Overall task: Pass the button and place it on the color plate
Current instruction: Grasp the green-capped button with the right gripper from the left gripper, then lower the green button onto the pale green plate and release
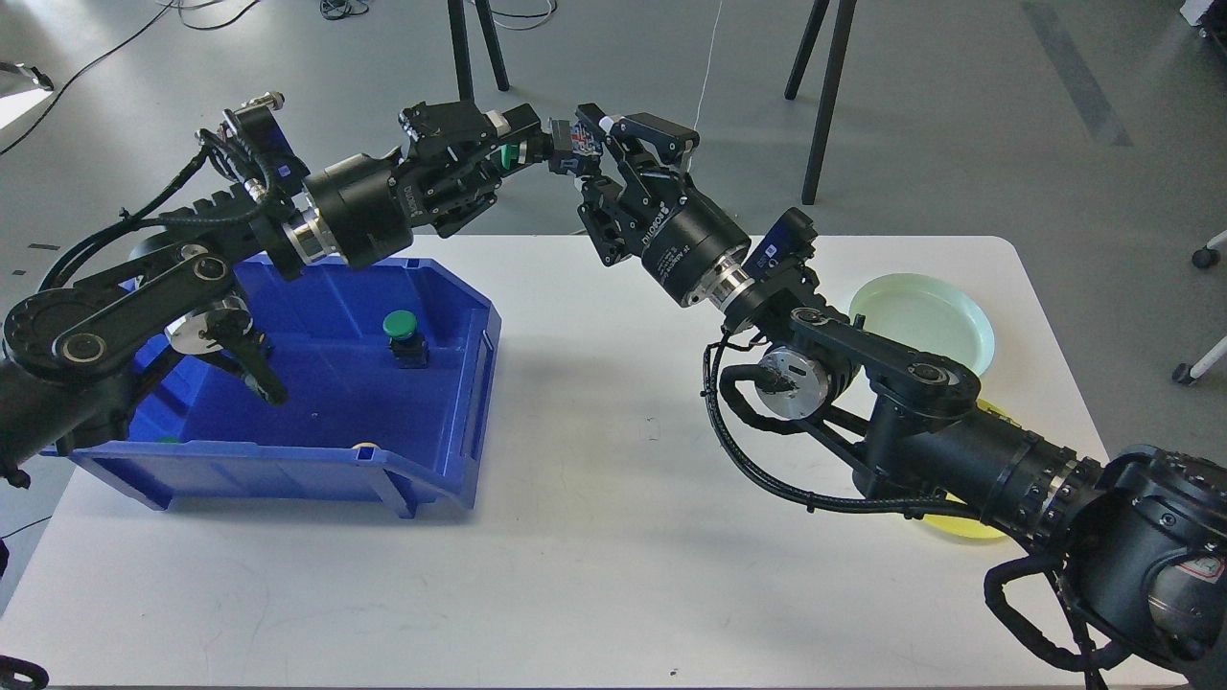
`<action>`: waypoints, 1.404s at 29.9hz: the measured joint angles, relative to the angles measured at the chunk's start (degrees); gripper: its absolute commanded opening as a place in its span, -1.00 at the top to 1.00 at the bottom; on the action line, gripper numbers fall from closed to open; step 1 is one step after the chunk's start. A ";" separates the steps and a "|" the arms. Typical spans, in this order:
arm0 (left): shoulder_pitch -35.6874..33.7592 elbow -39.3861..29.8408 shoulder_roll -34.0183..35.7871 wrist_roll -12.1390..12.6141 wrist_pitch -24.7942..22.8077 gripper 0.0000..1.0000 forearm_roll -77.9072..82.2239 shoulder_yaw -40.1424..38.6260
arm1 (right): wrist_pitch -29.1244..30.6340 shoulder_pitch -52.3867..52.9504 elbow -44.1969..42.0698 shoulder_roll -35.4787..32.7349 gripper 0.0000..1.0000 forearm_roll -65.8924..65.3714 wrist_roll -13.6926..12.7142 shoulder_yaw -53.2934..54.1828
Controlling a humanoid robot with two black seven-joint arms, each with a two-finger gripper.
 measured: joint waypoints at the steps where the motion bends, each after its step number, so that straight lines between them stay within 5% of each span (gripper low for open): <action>1: 0.00 0.02 -0.01 0.00 0.00 0.73 -0.02 -0.01 | 0.00 0.00 0.00 0.00 0.68 0.00 0.00 0.00; 8: -0.01 0.13 -0.07 0.00 0.00 0.63 -0.03 -0.06 | 0.00 -0.02 0.00 0.01 0.76 0.01 0.00 0.04; 18: 0.12 1.77 -0.49 0.00 -0.02 -0.61 -4.23 -0.07 | 0.15 -0.03 0.08 0.04 0.83 0.01 -0.01 -0.14; 34: 0.14 1.97 -0.56 0.00 0.00 -0.64 -4.90 -0.09 | 0.32 -0.62 1.10 -0.51 0.86 0.10 -0.01 0.93; 42: 0.42 3.11 -0.61 0.00 0.00 -0.71 -7.70 -0.11 | -0.24 -6.02 5.66 -16.36 0.89 -1.47 0.00 4.44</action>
